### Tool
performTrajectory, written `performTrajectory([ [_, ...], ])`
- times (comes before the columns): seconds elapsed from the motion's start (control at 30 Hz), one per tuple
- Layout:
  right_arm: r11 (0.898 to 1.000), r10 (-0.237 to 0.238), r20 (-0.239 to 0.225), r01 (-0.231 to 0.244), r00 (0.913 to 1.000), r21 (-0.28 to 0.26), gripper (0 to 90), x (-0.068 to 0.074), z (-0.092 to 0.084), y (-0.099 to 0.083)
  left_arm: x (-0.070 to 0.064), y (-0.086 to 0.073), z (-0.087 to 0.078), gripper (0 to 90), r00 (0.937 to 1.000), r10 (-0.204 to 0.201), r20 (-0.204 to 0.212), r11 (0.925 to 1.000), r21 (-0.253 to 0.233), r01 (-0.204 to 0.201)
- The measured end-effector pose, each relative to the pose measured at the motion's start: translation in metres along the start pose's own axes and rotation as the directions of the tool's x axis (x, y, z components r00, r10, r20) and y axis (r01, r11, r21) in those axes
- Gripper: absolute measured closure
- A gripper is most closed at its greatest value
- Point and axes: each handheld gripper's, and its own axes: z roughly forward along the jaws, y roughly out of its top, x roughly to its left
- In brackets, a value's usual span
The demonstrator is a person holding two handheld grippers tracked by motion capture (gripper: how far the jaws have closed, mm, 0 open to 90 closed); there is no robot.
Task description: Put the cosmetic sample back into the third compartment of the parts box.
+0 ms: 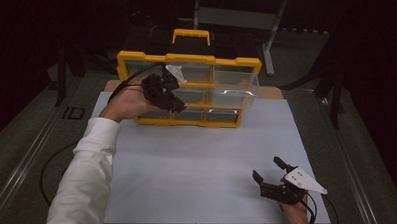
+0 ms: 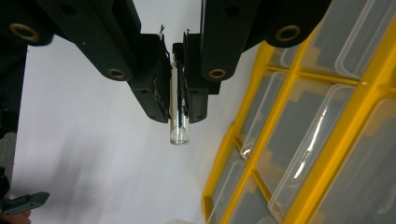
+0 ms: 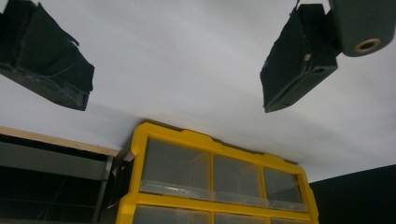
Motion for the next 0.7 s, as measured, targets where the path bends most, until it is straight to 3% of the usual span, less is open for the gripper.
performTrajectory([
  [0.7,1.000,0.002,-0.003,-0.002,1.0000,0.000,9.2,0.000,0.000,0.000,0.005,0.016,-0.016,81.3,0.9999,0.006,-0.015,0.9984,0.056,-0.005],
])
